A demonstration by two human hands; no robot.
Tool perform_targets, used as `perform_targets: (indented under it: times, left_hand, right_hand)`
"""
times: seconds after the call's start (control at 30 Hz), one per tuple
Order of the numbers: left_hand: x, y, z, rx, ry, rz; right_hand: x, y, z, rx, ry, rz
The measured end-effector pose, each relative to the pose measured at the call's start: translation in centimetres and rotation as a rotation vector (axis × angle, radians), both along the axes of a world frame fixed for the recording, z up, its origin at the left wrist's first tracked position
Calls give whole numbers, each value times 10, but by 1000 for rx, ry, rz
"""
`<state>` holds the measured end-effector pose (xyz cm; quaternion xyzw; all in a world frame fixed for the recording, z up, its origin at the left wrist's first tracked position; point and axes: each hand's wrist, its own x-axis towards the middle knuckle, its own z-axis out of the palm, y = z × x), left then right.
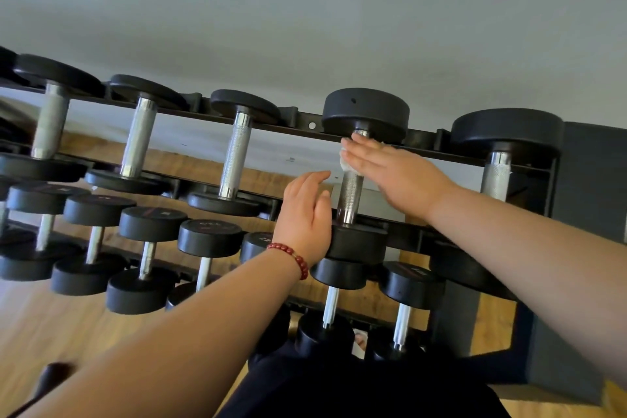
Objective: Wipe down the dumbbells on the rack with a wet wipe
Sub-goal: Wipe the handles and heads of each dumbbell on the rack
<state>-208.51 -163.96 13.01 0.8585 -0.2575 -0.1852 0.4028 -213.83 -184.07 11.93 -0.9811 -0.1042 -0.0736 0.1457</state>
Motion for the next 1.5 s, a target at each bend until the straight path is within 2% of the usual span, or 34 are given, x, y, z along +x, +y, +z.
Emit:
perform_targets:
  times: [0.07,0.23,0.3,0.37,0.43,0.6,0.67,0.8,1.0,1.07,1.17,1.4,1.5]
  left_hand:
    - [0,0,-1,-3,5,3]
    - [0,1,-2,-21,23,12]
    - [1,0,-2,-16,20,6]
    - [1,0,-3,-16,22,2]
    - [2,1,-4,-18,28,-2]
    - [3,2,-3,-42,73,-17]
    - [3,1,-3,-47,82,-25]
    - [4,6,-6,-58,158,-37]
    - [8,26,-13,-16,295,-169]
    - [14,26,-12,-2,316,-225]
    - [20,27,-10,12,353,-302]
    - [22,29,-4,-30,414,-316]
    - [24,30,-7,-8,431,-314]
  right_hand:
    - [-1,8,-7,39,-14,-44]
    - [-15,3,-11,-57,-46,278]
    - [-5,-4,-5,-43,-57,199]
    - [-1,-1,-6,55,-40,14]
    - [-5,10,-12,110,-23,-79]
    - [-18,13,-13,20,42,122]
    - [-9,7,-8,-30,0,78]
    - [-4,18,-4,118,6,-178]
    - [-23,27,-10,26,22,-10]
    - [-9,21,-8,-23,-12,-44]
    - [2,28,-7,-11,-59,-213]
    - [-21,28,-4,-93,21,-19]
    - [1,24,1,-129,-11,-168]
